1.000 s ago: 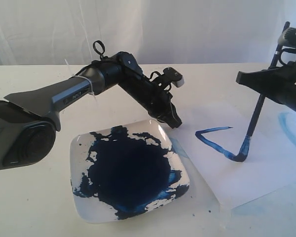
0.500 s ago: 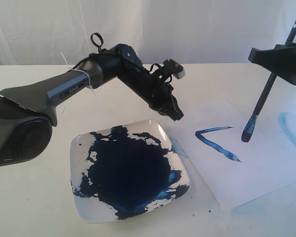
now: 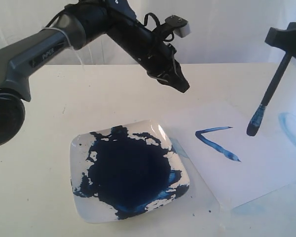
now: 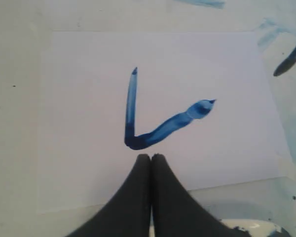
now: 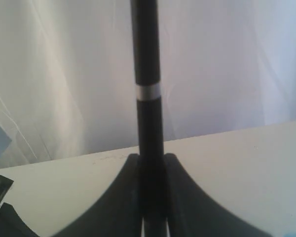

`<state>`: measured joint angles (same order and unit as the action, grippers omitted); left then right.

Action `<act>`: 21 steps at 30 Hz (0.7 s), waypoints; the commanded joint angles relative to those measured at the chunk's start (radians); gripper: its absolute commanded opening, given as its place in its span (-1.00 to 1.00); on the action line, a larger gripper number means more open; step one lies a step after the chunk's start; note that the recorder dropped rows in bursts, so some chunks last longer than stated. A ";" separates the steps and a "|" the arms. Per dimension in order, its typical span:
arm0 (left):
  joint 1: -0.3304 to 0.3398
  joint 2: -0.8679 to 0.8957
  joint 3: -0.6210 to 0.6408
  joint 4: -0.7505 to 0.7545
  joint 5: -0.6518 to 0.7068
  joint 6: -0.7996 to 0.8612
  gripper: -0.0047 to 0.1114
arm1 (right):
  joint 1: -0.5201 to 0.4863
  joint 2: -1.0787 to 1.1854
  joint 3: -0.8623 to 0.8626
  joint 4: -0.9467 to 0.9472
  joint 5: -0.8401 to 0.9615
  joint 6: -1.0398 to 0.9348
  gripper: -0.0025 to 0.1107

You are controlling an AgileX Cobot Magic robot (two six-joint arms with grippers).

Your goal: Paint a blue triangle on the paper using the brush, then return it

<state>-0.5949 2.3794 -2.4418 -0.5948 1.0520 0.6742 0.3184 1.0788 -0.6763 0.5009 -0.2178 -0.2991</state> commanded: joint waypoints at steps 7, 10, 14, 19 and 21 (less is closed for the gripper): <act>-0.058 -0.083 0.005 0.040 0.128 -0.107 -0.92 | 0.000 -0.112 0.002 -0.003 0.098 -0.037 -0.96; -0.058 -0.104 0.031 0.035 0.150 -0.118 -0.92 | 0.000 -0.115 0.002 -0.003 0.113 -0.050 -0.96; -0.058 -0.151 0.136 0.035 0.135 -0.114 -0.92 | 0.000 -0.116 0.002 -0.003 0.075 -0.064 -0.96; -0.058 -0.269 0.368 0.006 -0.045 -0.082 -0.92 | 0.000 -0.116 0.002 -0.001 0.097 -0.064 -0.96; -0.058 -0.327 0.486 -0.055 -0.112 -0.034 -0.92 | 0.000 -0.116 0.002 -0.001 0.108 -0.060 -0.96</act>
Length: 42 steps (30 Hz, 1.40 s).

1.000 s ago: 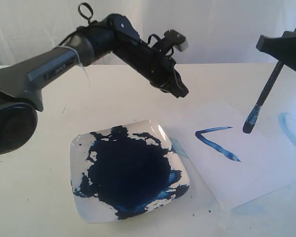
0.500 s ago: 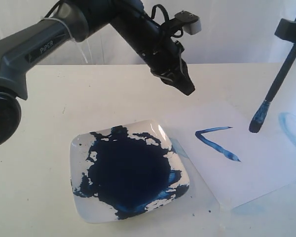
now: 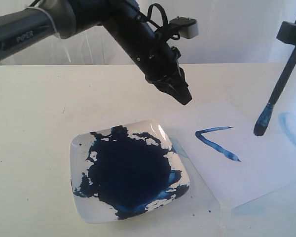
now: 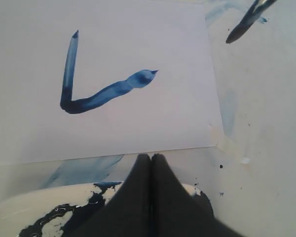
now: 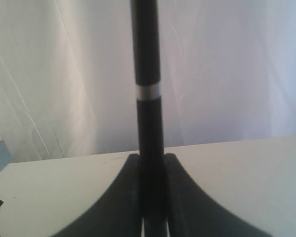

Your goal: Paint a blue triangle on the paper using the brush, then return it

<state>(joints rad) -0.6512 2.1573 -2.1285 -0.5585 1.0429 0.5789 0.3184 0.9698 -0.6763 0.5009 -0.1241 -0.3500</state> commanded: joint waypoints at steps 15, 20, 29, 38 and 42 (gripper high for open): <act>-0.248 -0.203 0.616 -0.277 -0.667 0.337 -0.92 | -0.064 0.062 -0.037 0.137 0.026 -0.023 -0.96; -0.248 -0.202 0.616 -0.238 -0.621 0.335 -0.92 | -0.157 0.119 -0.133 0.114 0.232 -0.024 -0.96; -0.248 -0.144 0.616 -0.243 -0.609 0.311 -0.92 | -0.179 0.285 -0.279 0.073 0.377 -0.032 -0.96; -0.248 -0.073 0.616 -0.303 -0.586 0.318 -0.92 | -0.179 0.402 -0.334 0.064 0.392 -0.032 -0.96; -0.248 -0.073 0.616 -0.311 -0.609 0.318 -0.92 | -0.179 0.458 -0.377 0.064 0.394 -0.032 -0.96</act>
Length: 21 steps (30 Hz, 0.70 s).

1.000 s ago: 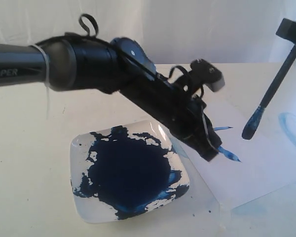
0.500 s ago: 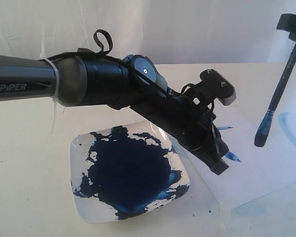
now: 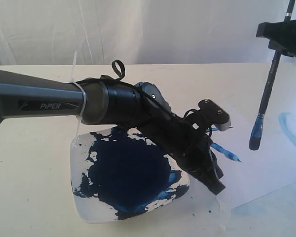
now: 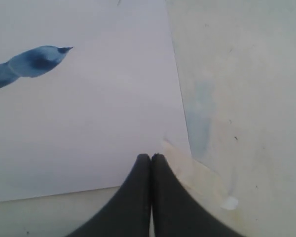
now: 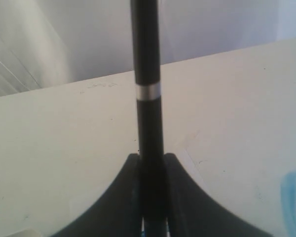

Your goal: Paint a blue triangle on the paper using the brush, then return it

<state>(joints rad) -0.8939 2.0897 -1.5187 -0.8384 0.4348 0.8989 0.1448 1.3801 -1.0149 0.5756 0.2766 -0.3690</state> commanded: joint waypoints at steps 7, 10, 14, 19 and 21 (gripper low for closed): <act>-0.006 -0.006 0.006 -0.047 -0.047 -0.002 -0.92 | -0.005 0.149 -0.107 -0.010 0.022 -0.013 -0.96; -0.006 -0.006 0.006 -0.054 -0.061 -0.002 -0.92 | -0.008 0.183 -0.130 -0.017 0.036 -0.013 -0.96; -0.006 -0.001 0.006 -0.059 -0.060 -0.002 -0.92 | -0.034 0.213 -0.166 -0.030 0.068 0.001 -0.96; -0.006 0.044 0.006 -0.105 -0.064 -0.005 -0.92 | -0.101 0.243 -0.234 -0.030 0.202 0.035 -0.96; -0.006 0.059 0.006 -0.120 -0.064 -0.005 -0.92 | -0.101 0.254 -0.234 -0.030 0.206 0.035 -0.96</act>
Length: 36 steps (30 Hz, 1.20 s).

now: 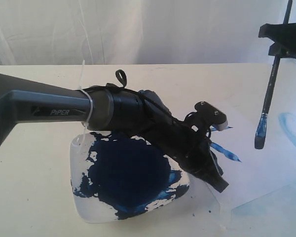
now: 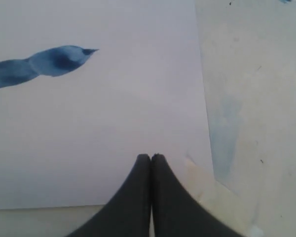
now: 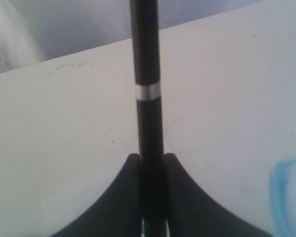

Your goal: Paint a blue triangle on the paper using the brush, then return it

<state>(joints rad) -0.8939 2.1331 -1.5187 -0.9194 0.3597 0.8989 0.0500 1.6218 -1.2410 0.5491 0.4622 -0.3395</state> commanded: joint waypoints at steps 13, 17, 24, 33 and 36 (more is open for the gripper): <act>-0.006 0.021 0.006 -0.037 -0.018 0.017 -0.92 | -0.007 0.034 -0.002 0.091 0.008 0.006 -0.96; -0.006 0.021 0.006 -0.039 -0.023 0.017 -0.92 | -0.007 0.056 -0.002 0.091 0.003 0.006 -0.96; -0.006 0.021 0.006 -0.039 -0.044 0.019 -0.92 | -0.007 0.088 -0.002 0.091 -0.035 0.006 -0.96; -0.006 0.021 0.006 -0.039 -0.053 0.021 -0.92 | -0.007 0.125 -0.002 0.091 -0.069 0.036 -0.96; -0.006 0.021 0.006 -0.039 -0.056 0.021 -0.92 | -0.007 0.131 -0.002 0.091 -0.075 0.036 -0.96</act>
<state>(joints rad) -0.8939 2.1550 -1.5187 -0.9439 0.2941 0.9168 0.0500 1.7501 -1.2433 0.6344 0.4079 -0.3083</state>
